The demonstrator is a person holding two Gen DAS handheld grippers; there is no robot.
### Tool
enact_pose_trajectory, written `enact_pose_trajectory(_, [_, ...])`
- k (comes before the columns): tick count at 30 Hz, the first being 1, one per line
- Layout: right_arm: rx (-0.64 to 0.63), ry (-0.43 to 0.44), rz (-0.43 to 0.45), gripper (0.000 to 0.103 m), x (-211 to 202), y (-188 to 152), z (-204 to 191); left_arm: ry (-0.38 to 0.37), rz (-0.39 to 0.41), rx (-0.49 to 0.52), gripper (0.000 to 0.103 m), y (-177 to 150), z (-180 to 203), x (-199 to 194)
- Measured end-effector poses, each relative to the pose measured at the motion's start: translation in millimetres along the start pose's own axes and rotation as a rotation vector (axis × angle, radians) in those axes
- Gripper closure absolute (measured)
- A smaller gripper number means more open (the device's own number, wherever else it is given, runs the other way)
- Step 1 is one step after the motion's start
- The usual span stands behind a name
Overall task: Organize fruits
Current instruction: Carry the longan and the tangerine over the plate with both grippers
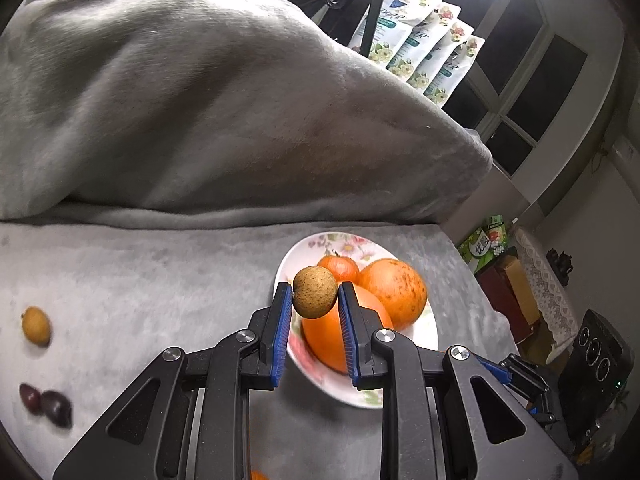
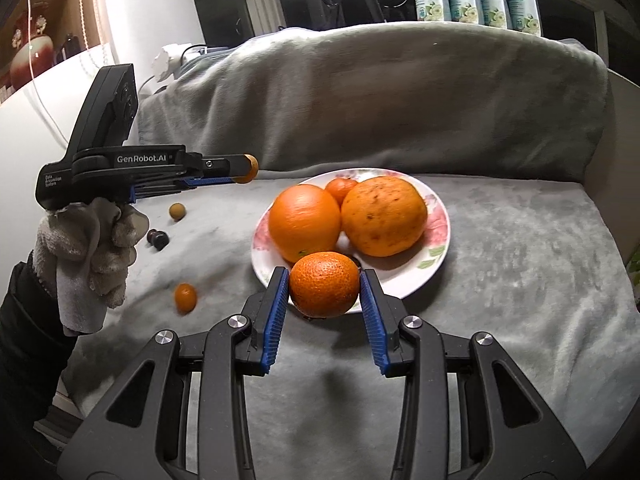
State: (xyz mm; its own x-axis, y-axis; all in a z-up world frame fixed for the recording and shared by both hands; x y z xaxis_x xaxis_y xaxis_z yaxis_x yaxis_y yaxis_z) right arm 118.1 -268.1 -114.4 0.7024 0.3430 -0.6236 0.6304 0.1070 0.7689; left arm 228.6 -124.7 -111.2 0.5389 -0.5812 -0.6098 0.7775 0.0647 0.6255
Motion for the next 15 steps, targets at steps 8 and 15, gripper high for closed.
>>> enact_pose_trajectory(8, [0.004, -0.010, -0.003, 0.065, 8, 2, 5, 0.009, -0.021, -0.002, 0.081, 10, -2, 19])
enact_pose_trajectory(15, [-0.006, -0.011, -0.014, 0.065, 14, 2, 5, 0.009, -0.029, 0.001, 0.081, 14, 2, 27])
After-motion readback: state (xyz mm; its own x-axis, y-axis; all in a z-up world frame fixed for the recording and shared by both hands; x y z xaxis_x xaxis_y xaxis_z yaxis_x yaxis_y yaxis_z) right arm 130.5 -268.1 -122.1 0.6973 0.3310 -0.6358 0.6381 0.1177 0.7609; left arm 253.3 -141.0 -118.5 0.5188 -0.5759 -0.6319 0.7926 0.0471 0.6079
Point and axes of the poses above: each gripper's, at about its wrist camera, not at the fingertips, and x roughly the way its jaws point, z to its right, y to its top, the point moved 7 cm from there along x, roughly the way its jaws point, and after that the axes turned 5 degrees about -x, right-handed, at the moved point
